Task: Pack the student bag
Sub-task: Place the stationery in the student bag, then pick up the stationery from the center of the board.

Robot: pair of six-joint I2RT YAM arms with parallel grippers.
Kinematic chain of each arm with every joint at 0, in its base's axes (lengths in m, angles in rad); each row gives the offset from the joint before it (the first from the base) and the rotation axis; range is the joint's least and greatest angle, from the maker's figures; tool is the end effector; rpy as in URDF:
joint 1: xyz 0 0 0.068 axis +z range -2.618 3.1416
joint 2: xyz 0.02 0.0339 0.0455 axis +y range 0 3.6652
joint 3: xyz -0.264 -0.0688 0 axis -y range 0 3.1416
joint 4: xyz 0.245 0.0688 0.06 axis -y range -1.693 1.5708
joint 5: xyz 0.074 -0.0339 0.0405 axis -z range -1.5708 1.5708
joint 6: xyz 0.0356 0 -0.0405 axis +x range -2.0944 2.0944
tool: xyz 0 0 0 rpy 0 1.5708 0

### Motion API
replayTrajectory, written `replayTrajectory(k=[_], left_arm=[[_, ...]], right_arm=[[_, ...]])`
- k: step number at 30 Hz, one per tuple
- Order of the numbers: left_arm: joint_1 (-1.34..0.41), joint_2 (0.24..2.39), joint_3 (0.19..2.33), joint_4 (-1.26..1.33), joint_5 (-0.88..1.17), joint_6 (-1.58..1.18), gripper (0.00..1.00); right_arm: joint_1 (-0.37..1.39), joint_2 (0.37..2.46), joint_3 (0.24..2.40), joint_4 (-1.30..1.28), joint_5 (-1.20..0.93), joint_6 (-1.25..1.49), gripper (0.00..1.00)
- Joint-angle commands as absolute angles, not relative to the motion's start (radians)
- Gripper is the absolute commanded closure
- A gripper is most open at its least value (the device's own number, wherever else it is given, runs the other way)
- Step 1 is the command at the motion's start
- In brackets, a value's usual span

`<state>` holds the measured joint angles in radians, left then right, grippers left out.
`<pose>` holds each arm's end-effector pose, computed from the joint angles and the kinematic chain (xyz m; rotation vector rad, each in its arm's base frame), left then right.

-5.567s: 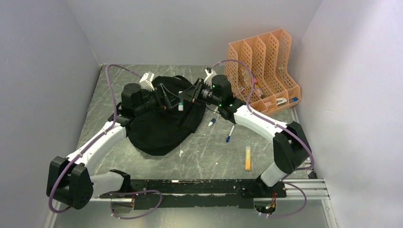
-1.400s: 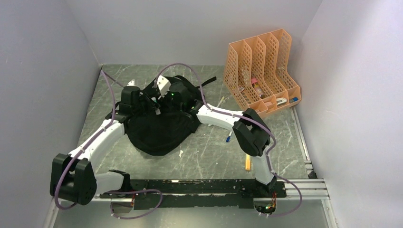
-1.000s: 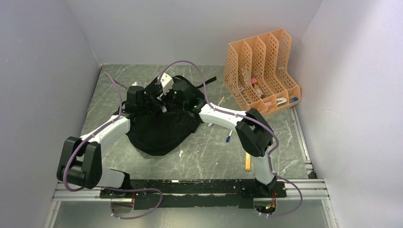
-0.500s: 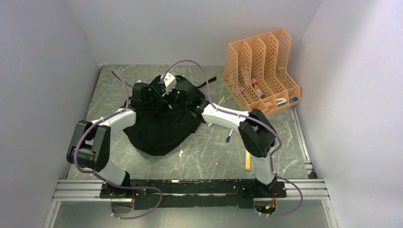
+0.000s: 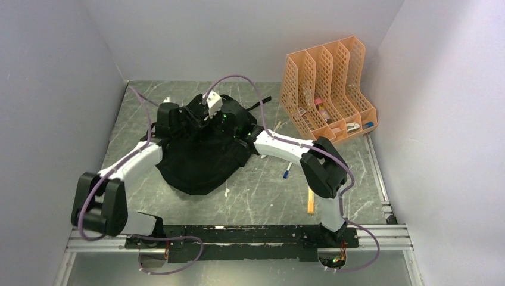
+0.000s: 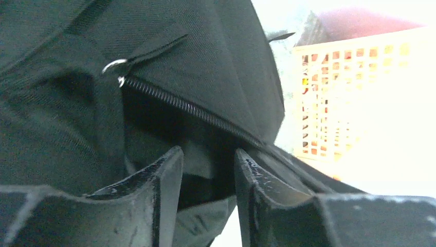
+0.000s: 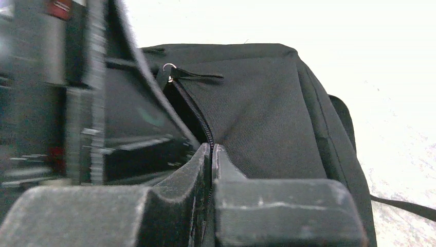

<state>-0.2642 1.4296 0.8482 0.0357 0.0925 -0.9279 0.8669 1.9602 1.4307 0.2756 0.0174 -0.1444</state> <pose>0.3023 -0.0852 0.2337 -0.6686 2.1178 -0.7864 0.3034 0.3564 0.2582 -0.8865 1.6269 0.4915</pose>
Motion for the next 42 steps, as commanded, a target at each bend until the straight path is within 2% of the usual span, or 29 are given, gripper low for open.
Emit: replayTrajectory(k=[1,5,9,12,17,24,27,29,32,35,42], left_arm=[[-0.257,1.261,0.776,-0.051,0.018,-0.872,0.59],[-0.258,1.119,0.700,-0.125,0.002,-0.843,0.70],[-0.257,0.978,0.678,-0.254,-0.093,-0.793,0.67],[-0.258,0.887,0.688,-0.330,-0.182,-0.746,0.64],[-0.257,0.852,0.744,-0.377,-0.238,-0.674,0.61],[-0.258,0.857,0.747,-0.338,-0.232,-0.643,0.60],[-0.258,0.868,0.740,-0.319,-0.218,-0.647,0.60],[-0.258,0.870,0.735,-0.310,-0.213,-0.647,0.60],[-0.258,0.868,0.729,-0.302,-0.211,-0.649,0.60],[-0.258,0.870,0.726,-0.299,-0.204,-0.650,0.60],[-0.258,0.875,0.713,-0.291,-0.186,-0.663,0.60]], right_arm=[[0.871,1.892,1.435,0.284,0.004,-0.131,0.90],[0.870,1.868,1.431,0.251,-0.032,-0.109,0.81],[0.873,1.798,1.378,0.237,-0.053,-0.076,0.65],[0.872,1.717,1.297,0.264,-0.012,-0.034,0.59],[0.871,1.598,1.229,0.150,0.211,0.122,0.54],[0.866,1.453,1.136,-0.214,0.652,0.516,0.48],[0.850,1.428,1.134,-0.463,0.758,0.716,0.41],[0.831,1.423,1.133,-0.638,0.806,0.864,0.29],[0.771,1.398,1.093,-0.790,0.763,0.976,0.23],[0.679,1.335,1.010,-0.826,0.650,1.005,0.19],[0.551,1.161,0.802,-0.830,0.550,1.051,0.18]])
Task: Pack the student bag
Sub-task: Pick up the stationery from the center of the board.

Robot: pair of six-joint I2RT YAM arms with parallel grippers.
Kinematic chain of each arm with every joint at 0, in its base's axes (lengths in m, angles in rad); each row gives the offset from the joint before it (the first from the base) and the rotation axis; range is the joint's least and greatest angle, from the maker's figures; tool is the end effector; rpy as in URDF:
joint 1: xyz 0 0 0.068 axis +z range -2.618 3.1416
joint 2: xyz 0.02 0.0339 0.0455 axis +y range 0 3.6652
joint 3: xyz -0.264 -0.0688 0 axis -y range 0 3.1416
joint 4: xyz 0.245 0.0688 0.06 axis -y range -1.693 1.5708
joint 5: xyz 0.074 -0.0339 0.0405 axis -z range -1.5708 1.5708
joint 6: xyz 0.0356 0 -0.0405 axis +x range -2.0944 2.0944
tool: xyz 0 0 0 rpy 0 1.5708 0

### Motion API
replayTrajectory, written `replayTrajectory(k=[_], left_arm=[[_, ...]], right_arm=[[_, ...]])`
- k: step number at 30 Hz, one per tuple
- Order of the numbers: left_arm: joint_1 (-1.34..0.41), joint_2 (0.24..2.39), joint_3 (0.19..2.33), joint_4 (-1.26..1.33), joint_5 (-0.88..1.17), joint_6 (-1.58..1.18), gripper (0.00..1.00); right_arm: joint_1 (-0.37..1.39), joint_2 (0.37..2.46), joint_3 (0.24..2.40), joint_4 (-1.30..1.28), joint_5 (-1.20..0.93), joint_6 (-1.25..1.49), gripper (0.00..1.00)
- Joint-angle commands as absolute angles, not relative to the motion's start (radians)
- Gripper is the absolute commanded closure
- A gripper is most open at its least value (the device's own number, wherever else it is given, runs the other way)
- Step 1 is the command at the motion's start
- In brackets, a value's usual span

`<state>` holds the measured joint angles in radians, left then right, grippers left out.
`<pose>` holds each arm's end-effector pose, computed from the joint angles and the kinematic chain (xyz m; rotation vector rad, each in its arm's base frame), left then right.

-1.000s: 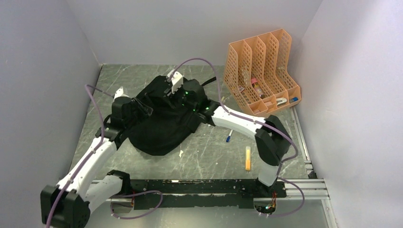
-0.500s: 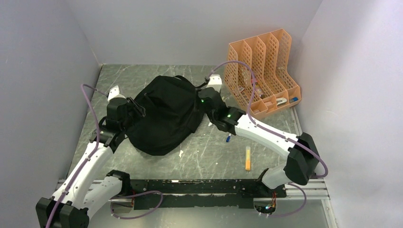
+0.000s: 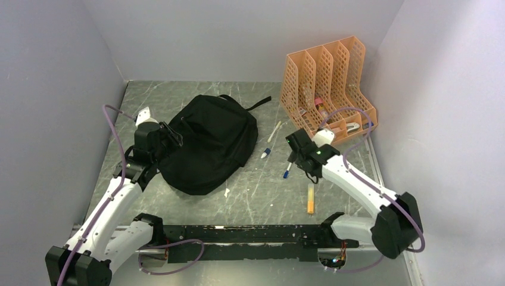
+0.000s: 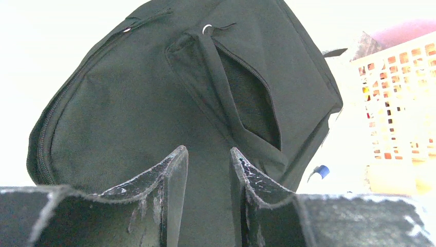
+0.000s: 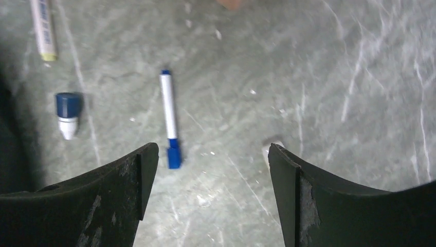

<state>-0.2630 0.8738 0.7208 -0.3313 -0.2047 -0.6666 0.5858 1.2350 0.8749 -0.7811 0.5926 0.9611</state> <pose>0.1932 -0.0445 0.2872 -0.5382 1.9930 -0.3685 0.1998 0.1087 0.2385 0.6113 2.3534 -0.1602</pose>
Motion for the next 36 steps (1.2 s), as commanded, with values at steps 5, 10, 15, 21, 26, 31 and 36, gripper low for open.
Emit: replayTrajectory(k=[5,10,15,21,26,31,36], left_arm=[[-0.257,0.896,0.703,-0.267,-0.164,-0.669,0.60],[-0.258,0.909,0.702,-0.248,-0.151,-0.675,0.61],[-0.258,0.922,0.687,-0.237,-0.137,-0.682,0.61],[-0.258,0.933,0.681,-0.215,-0.117,-0.690,0.62],[-0.258,0.933,0.675,-0.224,-0.114,-0.700,0.62],[-0.258,0.953,0.669,-0.216,-0.091,-0.722,0.63],[-0.258,0.956,0.671,-0.208,-0.084,-0.718,0.64]], right_arm=[[0.481,1.152,0.710,-0.797,0.507,1.039,0.18],[0.450,1.178,0.659,-0.774,0.475,1.013,0.18],[0.430,1.163,0.591,-0.707,0.410,0.987,0.23],[0.426,1.150,0.533,-0.694,0.290,0.992,0.28],[0.425,1.105,0.488,-0.696,0.228,0.987,0.36],[0.425,1.122,0.493,-0.678,0.225,0.976,0.50],[0.424,1.149,0.507,-0.661,0.239,0.959,0.63]])
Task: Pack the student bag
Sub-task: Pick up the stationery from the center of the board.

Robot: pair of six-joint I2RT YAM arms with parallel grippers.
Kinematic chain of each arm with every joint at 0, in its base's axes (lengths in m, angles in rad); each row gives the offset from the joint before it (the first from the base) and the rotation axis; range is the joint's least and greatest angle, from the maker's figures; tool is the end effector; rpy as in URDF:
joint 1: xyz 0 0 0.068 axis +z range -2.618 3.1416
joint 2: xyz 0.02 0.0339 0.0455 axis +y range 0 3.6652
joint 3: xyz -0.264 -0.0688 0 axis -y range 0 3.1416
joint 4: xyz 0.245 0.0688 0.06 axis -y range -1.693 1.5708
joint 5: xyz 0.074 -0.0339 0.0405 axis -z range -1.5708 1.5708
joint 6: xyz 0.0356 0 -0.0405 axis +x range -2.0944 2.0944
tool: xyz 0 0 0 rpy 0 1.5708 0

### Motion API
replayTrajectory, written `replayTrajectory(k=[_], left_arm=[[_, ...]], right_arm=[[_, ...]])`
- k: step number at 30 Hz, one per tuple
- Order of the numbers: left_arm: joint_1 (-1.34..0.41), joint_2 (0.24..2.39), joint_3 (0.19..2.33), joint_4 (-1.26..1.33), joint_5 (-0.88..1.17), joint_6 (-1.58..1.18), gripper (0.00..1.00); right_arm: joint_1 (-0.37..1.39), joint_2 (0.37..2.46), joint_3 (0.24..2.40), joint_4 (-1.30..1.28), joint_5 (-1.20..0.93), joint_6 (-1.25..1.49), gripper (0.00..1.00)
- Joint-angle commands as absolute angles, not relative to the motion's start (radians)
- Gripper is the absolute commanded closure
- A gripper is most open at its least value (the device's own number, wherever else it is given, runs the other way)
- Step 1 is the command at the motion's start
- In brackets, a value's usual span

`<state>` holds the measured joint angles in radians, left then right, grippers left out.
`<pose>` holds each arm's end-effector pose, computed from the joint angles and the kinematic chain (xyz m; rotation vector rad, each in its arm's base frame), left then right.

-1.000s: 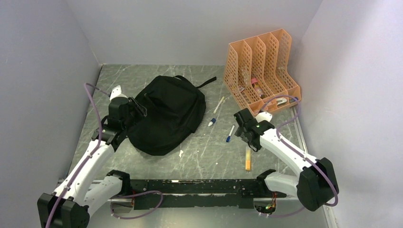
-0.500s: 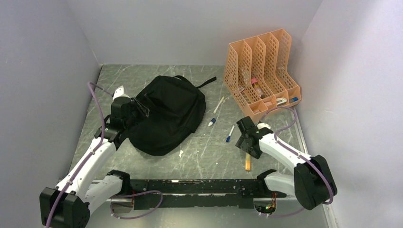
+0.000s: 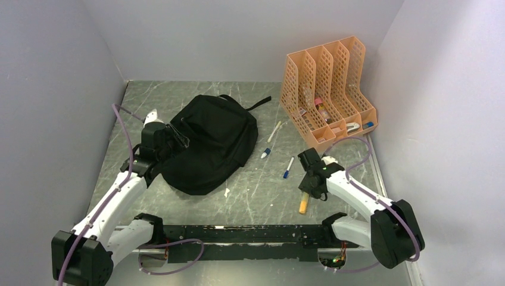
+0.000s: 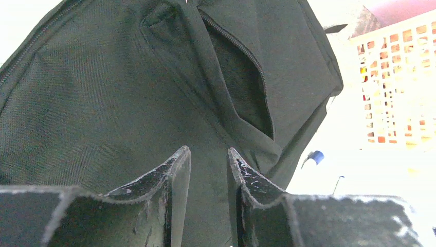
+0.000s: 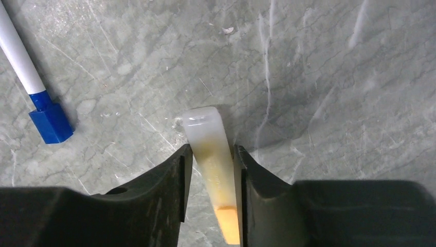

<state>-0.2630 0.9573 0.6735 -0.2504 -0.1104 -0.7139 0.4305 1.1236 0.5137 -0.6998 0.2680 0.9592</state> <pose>0.2078 -0.0519 0.2627 -0.5430 2.0665 -0.4673 0.1575 0.0620 0.1557 0.7713 2.6616 -0.0540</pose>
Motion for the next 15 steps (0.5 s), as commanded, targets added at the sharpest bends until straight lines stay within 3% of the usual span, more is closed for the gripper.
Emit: replayTrajectory(k=[1,4,9,15], left_arm=[[-0.258,0.954,0.674,-0.211,-0.086,-0.714,0.63],[-0.258,0.953,0.681,-0.210,-0.077,-0.697,0.62],[-0.260,0.970,0.694,-0.111,0.074,-0.632,0.61],[-0.305,1.018,0.745,0.007,0.262,-0.590,0.49]], right_arm=[[0.424,1.149,0.508,-0.657,0.237,0.960,0.65],[0.424,1.142,0.516,-0.645,0.235,0.958,0.75],[0.424,1.107,0.584,-0.606,0.266,0.943,1.00],[0.425,1.076,0.697,-0.425,0.198,0.883,1.00]])
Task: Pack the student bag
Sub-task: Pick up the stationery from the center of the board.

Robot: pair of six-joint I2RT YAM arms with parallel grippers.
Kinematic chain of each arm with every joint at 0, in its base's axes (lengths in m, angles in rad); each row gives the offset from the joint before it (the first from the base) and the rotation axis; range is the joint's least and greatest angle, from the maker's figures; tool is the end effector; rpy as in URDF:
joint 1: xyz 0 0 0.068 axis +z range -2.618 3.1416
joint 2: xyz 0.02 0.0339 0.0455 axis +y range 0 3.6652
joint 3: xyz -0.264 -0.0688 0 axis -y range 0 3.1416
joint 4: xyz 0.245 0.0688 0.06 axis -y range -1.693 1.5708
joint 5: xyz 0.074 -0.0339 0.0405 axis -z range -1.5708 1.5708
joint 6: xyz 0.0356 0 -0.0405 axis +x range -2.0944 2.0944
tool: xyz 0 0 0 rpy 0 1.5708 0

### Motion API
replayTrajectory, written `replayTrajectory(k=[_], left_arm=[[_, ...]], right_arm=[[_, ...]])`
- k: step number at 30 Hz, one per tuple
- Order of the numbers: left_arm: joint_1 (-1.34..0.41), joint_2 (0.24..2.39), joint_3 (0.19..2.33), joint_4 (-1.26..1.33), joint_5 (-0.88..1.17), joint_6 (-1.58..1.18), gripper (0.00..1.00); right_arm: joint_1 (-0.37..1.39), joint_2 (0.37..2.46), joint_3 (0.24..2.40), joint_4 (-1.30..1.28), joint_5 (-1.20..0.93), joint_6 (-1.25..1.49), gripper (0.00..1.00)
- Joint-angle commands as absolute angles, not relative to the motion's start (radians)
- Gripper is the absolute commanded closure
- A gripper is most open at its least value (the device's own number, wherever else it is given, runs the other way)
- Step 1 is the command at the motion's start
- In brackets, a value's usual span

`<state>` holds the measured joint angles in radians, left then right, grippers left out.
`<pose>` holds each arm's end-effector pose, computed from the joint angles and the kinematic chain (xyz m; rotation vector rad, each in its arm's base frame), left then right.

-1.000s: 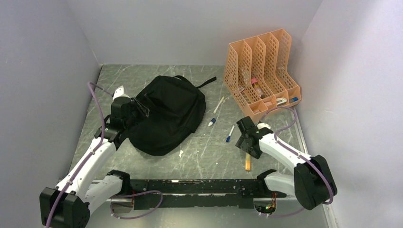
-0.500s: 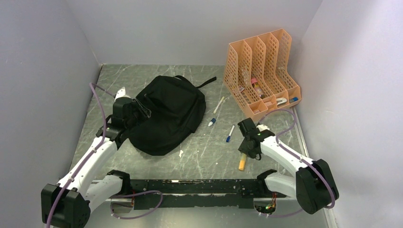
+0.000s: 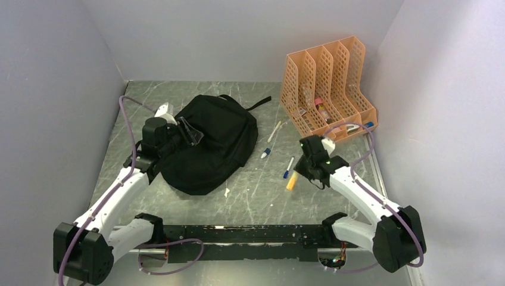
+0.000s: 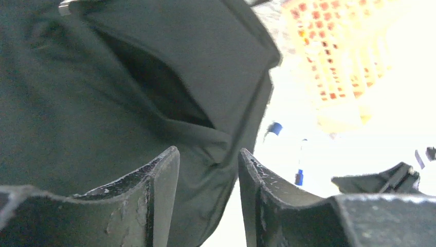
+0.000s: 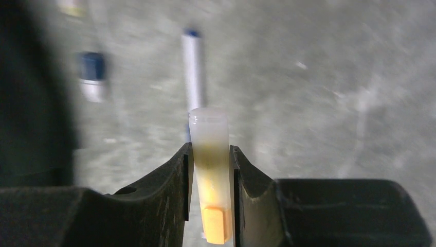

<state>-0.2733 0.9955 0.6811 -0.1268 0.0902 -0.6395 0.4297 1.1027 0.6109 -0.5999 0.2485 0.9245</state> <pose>0.2176 -0.0643 0.2696 -0.3193 2.0503 -0.6633 0.1811 0.0734 0.1900 0.7170 2.5135 0.1455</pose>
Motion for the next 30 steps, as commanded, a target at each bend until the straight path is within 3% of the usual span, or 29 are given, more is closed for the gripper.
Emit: replayTrajectory(k=[1,4,9,18,30], left_arm=[[-0.317,1.027,0.756,0.026,0.279,-0.585,0.46],[-0.350,1.054,0.785,0.058,0.338,-0.576,0.38],[-0.389,1.086,0.793,0.130,0.432,-0.584,0.33],[-0.417,1.088,0.801,0.180,0.522,-0.574,0.42],[-0.418,1.080,0.805,0.152,0.493,-0.558,0.43]], right_arm=[[0.427,1.087,0.714,-0.375,0.165,0.870,1.00],[0.455,1.150,0.776,-0.234,0.131,0.840,1.00],[0.553,1.293,0.933,-0.060,0.113,0.774,1.00],[0.634,1.465,1.102,0.177,-0.108,0.726,1.00],[0.697,1.514,1.165,0.204,-0.179,0.750,1.00]])
